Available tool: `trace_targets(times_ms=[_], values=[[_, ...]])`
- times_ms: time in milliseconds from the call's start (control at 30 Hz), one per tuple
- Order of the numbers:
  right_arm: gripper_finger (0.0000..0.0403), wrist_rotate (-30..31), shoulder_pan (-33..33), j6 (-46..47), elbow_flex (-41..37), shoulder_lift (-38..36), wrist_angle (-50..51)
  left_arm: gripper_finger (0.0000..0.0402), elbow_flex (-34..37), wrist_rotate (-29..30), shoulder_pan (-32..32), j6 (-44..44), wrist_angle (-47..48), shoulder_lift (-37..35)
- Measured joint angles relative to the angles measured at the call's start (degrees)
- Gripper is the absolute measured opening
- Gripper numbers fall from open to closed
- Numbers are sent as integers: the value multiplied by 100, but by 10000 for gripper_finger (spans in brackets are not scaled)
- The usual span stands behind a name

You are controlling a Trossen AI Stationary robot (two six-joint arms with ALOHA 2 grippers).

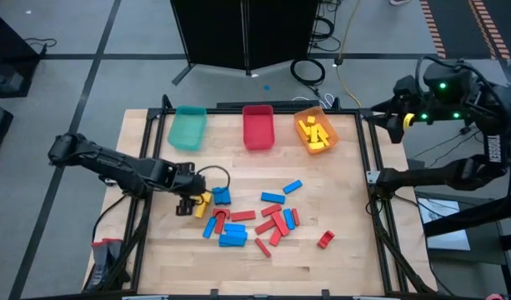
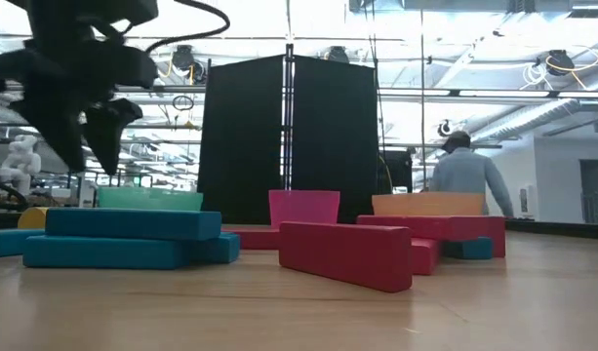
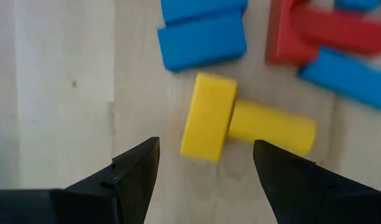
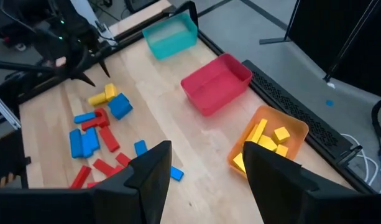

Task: Sort blocks
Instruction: Put the yellow block into the orange bin

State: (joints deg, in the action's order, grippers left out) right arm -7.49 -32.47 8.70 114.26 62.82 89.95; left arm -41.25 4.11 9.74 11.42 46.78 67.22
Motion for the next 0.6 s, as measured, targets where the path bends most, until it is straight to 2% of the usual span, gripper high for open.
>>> trace_targets(times_ms=[67,133,400,600], values=[[196,-2,0,10,0,-30,0,267,-4,-339,-201,304,-277,95],[196,-2,0,12,0,-61,0,267,-4,-410,-327,416,-341,208],[196,-5,0,-17,0,-117,2,267,-2,-718,-527,-191,-314,1055],[196,-5,0,-34,0,-117,4,267,-37,-823,-531,-373,-840,1500]])
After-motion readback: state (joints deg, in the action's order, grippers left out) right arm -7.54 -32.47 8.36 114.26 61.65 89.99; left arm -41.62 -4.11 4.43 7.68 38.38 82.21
